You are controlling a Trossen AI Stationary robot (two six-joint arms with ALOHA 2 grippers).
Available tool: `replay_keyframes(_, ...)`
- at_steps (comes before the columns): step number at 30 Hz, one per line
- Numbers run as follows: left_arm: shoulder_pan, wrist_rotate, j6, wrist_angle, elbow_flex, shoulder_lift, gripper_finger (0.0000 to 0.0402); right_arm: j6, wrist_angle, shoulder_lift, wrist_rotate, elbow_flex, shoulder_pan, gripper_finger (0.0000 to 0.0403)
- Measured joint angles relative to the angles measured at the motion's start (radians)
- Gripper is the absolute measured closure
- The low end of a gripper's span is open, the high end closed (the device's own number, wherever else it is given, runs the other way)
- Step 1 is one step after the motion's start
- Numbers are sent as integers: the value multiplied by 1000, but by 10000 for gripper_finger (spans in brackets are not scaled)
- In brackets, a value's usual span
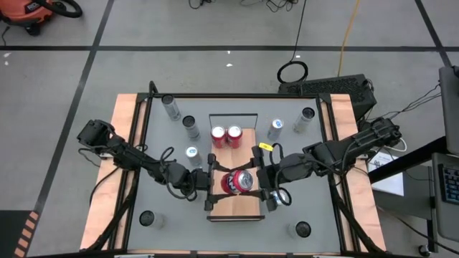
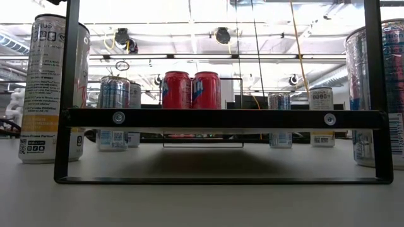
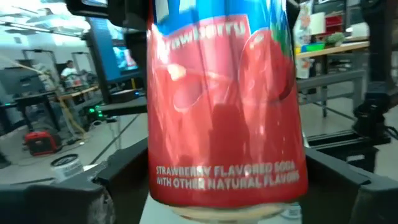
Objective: Place canned beverage on shelf
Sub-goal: Put the red soda can on the shelf aligned with the other red soda cans on the shelf
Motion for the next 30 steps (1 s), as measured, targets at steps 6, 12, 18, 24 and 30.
replay_keyframes(6, 0, -94, -1, -5, 0, 0, 12, 21, -64, -24, 6, 0, 0, 150)
replay_keyframes(12, -12, -197, -4, -38, 3, -13, 6, 36, -196, -81, 42, -2, 0, 151)
replay_keyframes(18, -25, -316, -68, -168, 2, -64, 6, 104, -421, -119, 37, -2, -8, 151)
replay_keyframes(24, -4, -317, -134, -368, 2, -164, 6, 47, -426, -122, 56, -50, -57, 151)
replay_keyframes(30, 35, -313, -132, -508, 1, -264, 6, 18, -420, -121, 6, -144, -173, 151)
